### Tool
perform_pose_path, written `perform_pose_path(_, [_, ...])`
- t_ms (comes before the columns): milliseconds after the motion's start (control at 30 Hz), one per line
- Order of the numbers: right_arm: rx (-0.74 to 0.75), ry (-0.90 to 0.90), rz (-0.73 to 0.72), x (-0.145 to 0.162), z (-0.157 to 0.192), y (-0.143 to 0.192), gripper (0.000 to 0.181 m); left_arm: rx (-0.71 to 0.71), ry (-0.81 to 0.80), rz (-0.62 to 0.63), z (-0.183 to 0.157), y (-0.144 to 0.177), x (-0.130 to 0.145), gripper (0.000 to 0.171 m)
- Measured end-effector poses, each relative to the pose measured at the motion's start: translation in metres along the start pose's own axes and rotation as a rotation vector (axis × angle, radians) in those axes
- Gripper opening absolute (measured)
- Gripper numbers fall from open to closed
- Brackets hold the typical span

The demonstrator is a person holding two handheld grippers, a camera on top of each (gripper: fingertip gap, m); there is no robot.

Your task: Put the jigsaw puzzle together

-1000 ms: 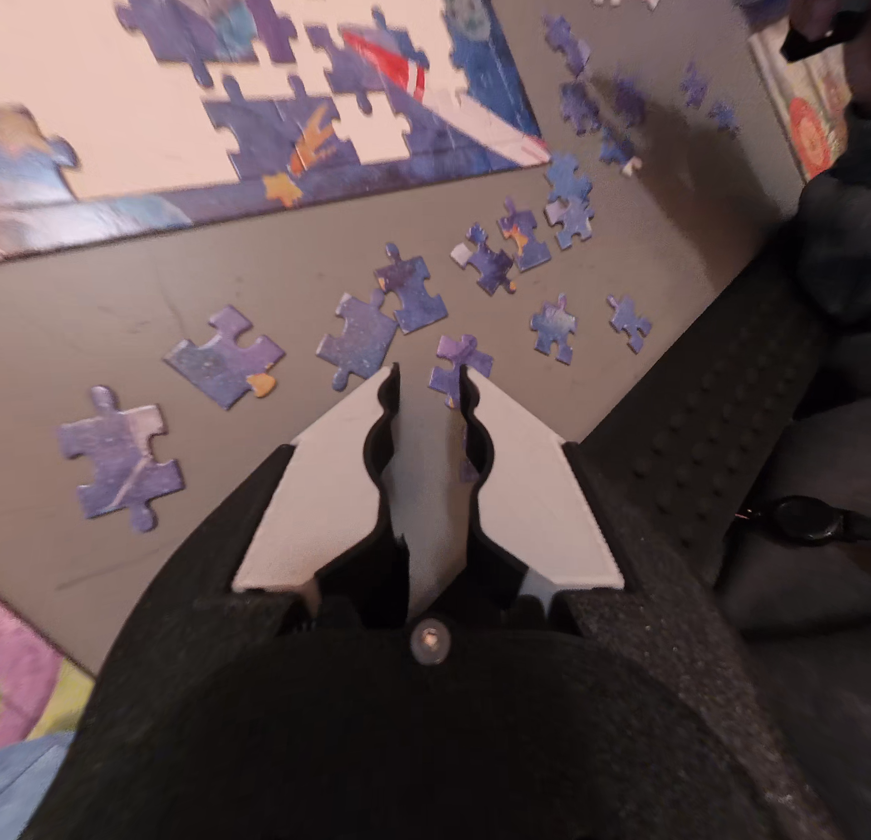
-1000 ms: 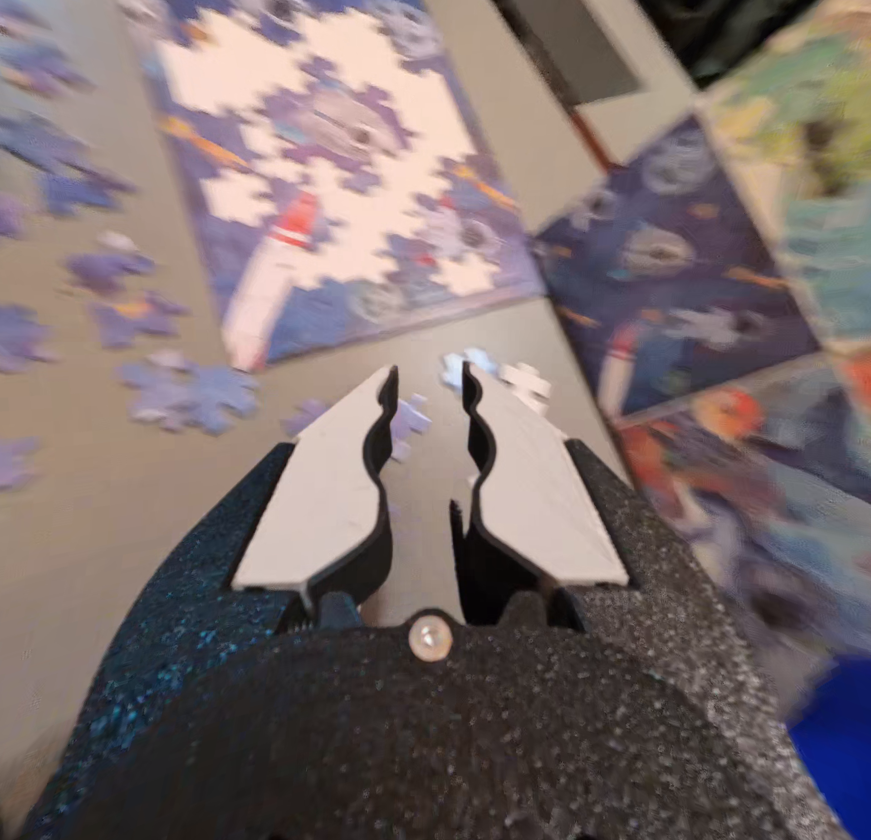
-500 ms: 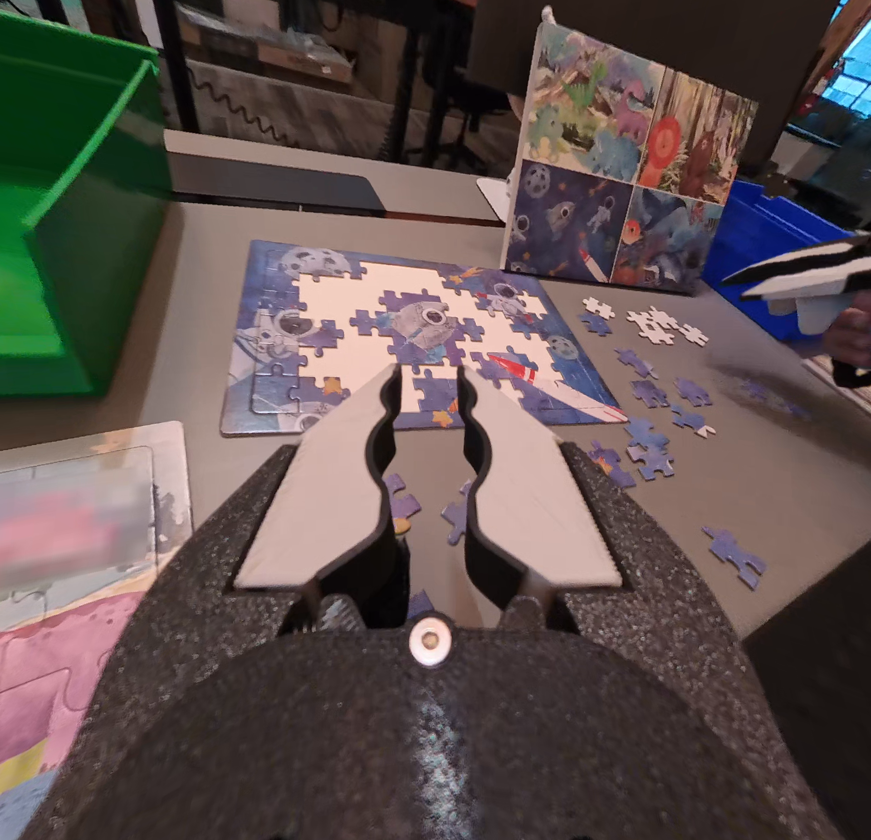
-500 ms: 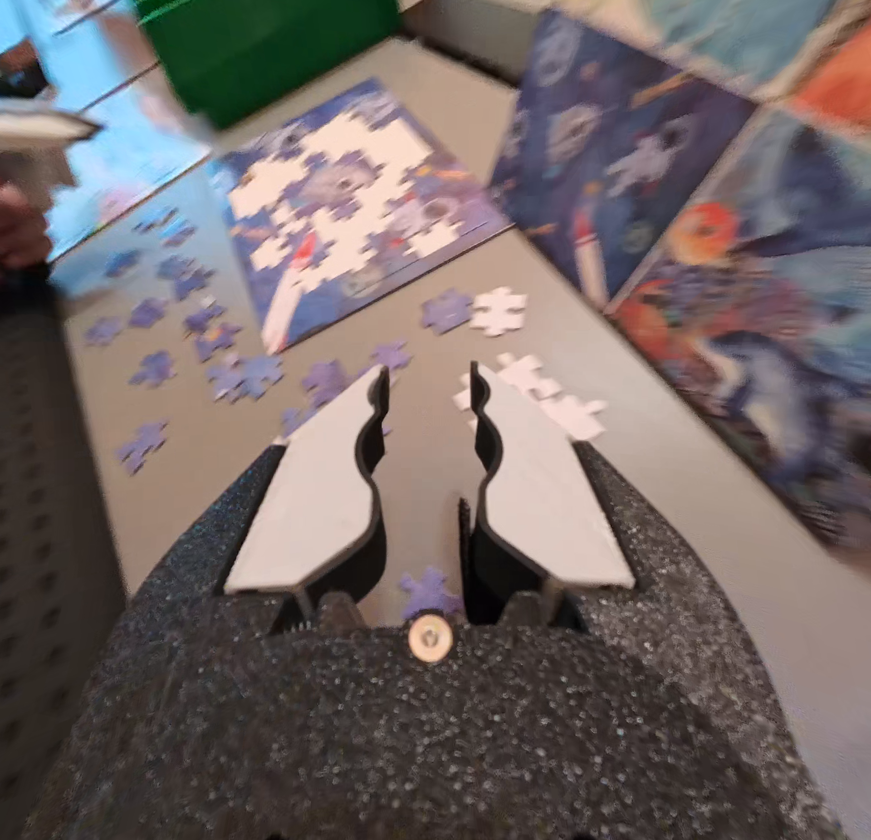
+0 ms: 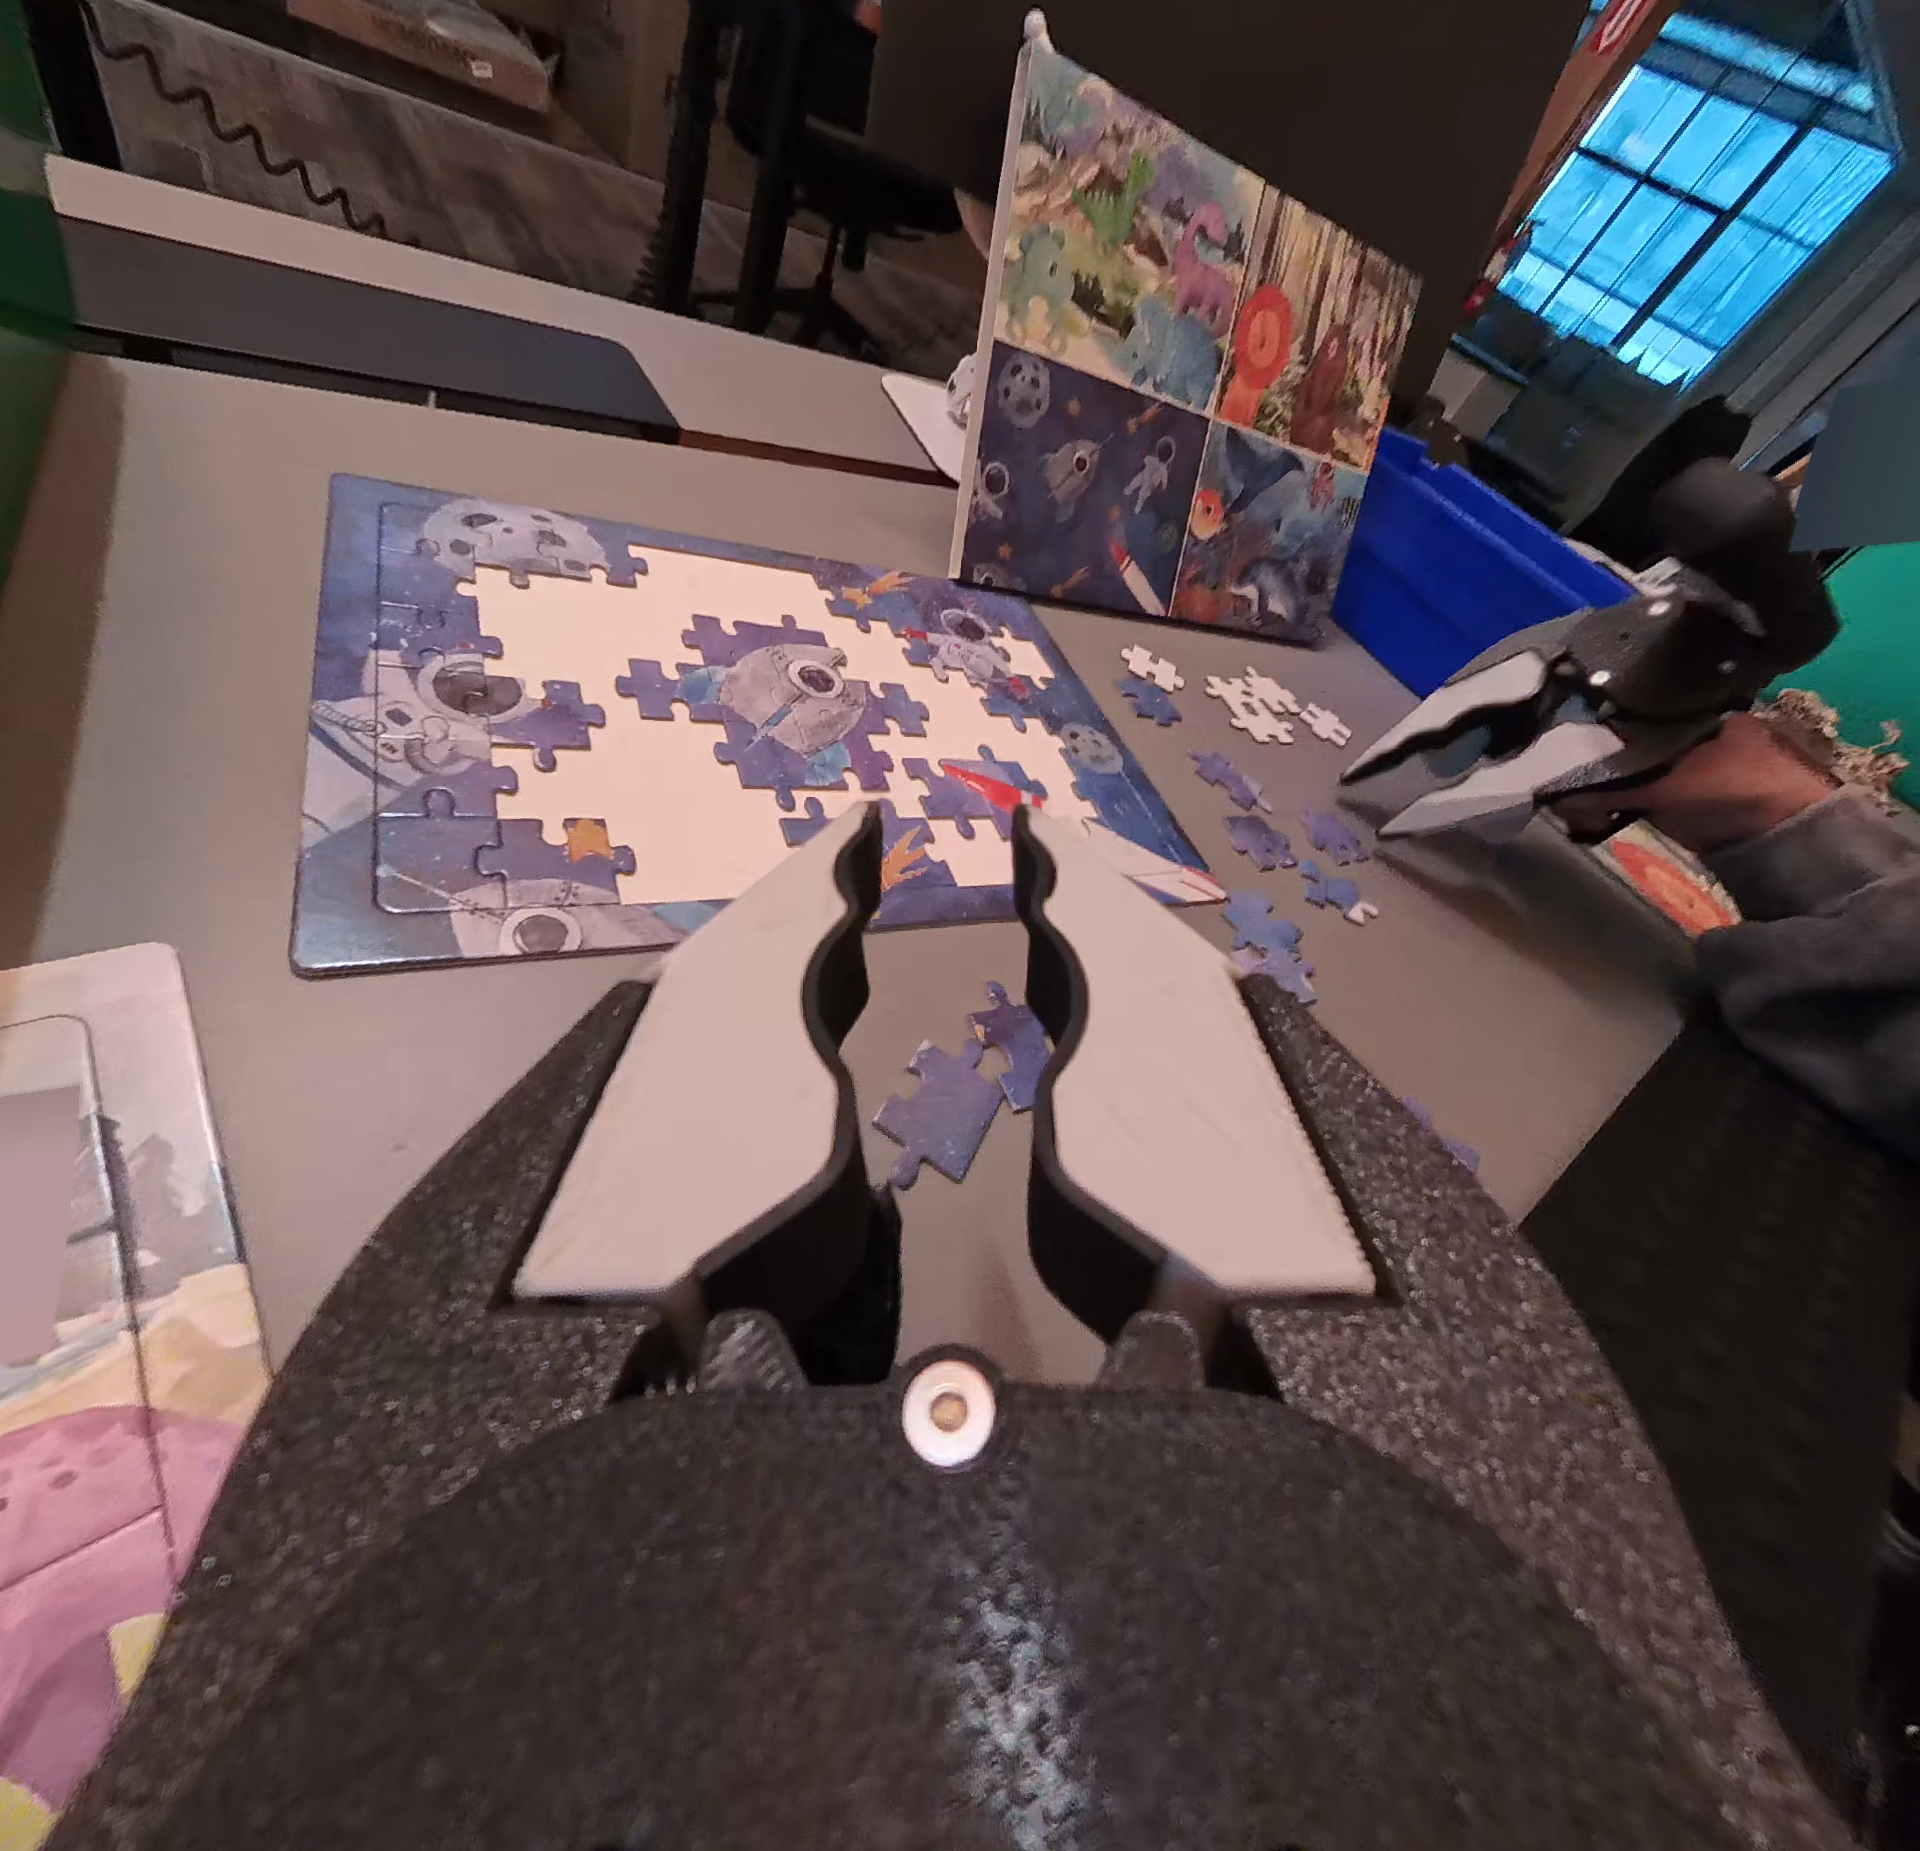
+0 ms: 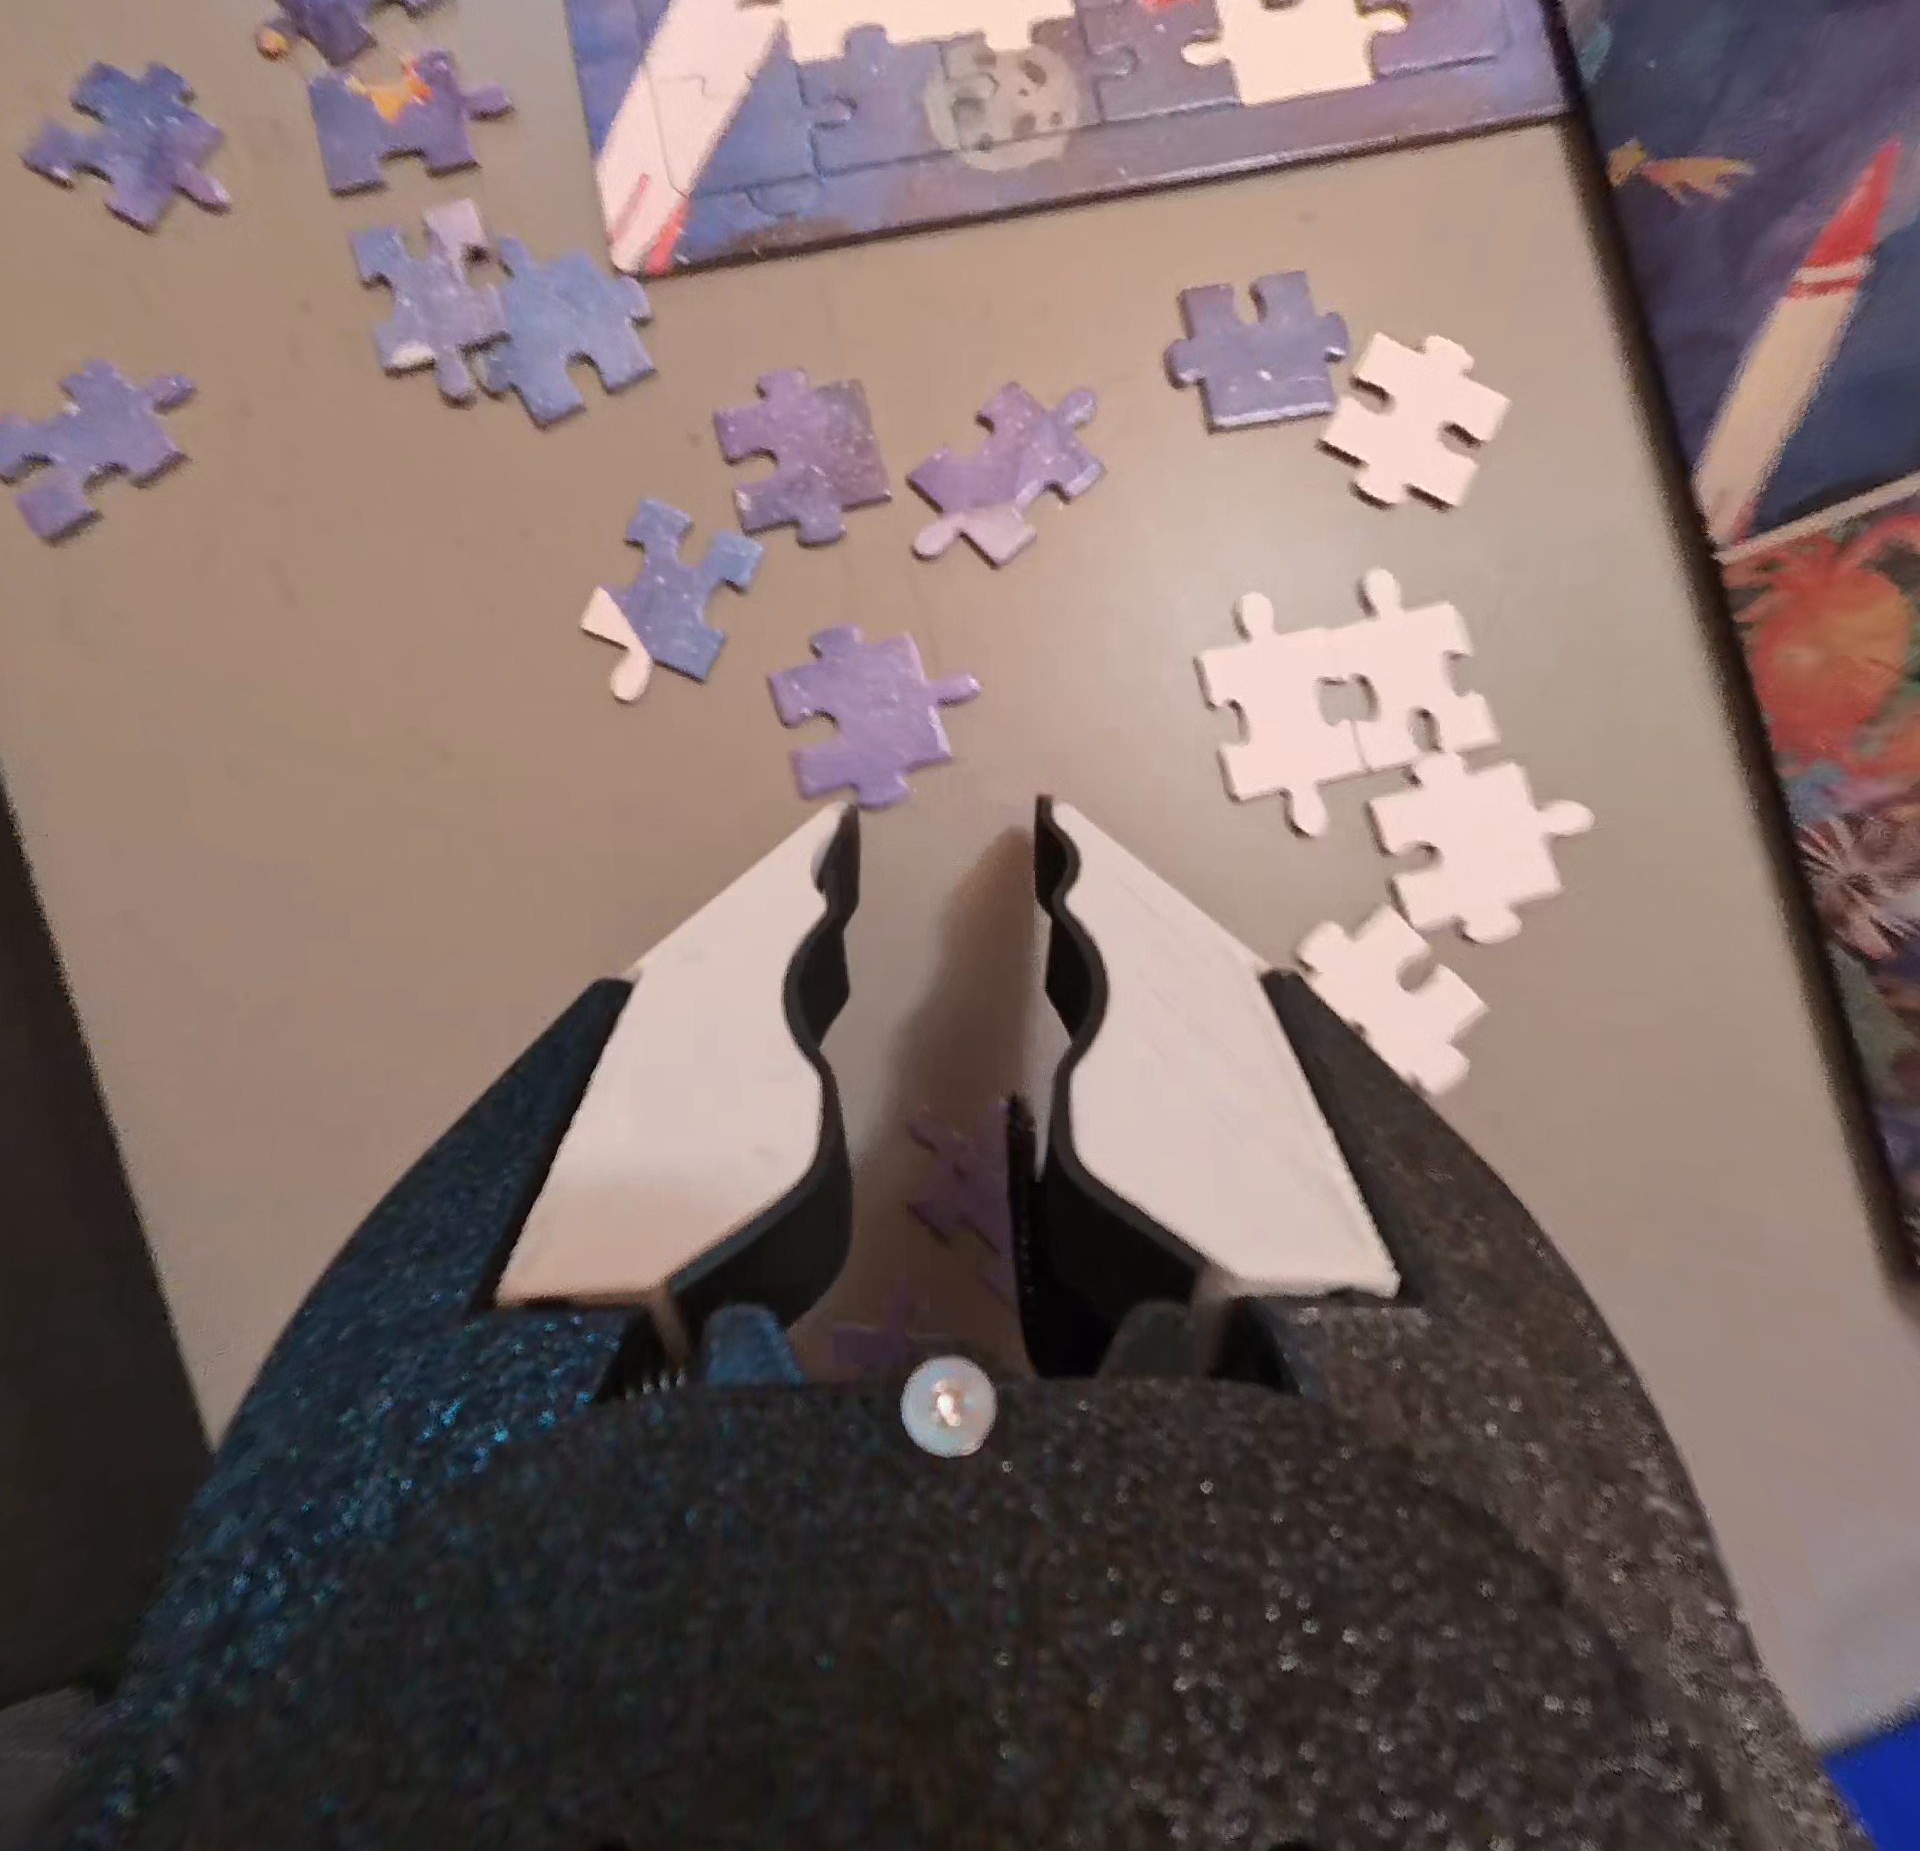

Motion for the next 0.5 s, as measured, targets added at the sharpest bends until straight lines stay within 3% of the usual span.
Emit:
perform_pose_path(100, [0.154, -0.029, -0.007, 0.013, -0.034, 0.024, 0.029, -0.032, -0.020, 0.016, 0.003, -0.004, 0.003, 0.024])
perform_pose_path(200, [0.288, -0.205, -0.065, 0.025, -0.076, 0.045, 0.035, -0.045, -0.024, 0.018, 0.006, -0.004, 0.004, 0.024])
perform_pose_path(267, [0.245, -0.310, -0.122, 0.015, -0.077, 0.037, 0.044, -0.050, -0.024, 0.030, 0.008, -0.005, 0.006, 0.024])
perform_pose_path(433, [0.341, -0.129, -0.069, -0.009, -0.079, 0.004, 0.041, -0.052, -0.055, 0.054, 0.005, -0.009, 0.009, 0.024])
perform_pose_path(500, [0.290, -0.152, -0.030, -0.006, -0.082, -0.009, 0.042, -0.050, -0.066, 0.047, 0.003, -0.007, 0.008, 0.024])
Point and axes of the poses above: each gripper's, where its closed fingertips meet, y back along the fingers, x out of its underside, z = x × y across the jaws, the point moved 1 cm from there along y, back along the fingers, and after that the axes turned 2 degrees about -z, right-handed, at the moved point
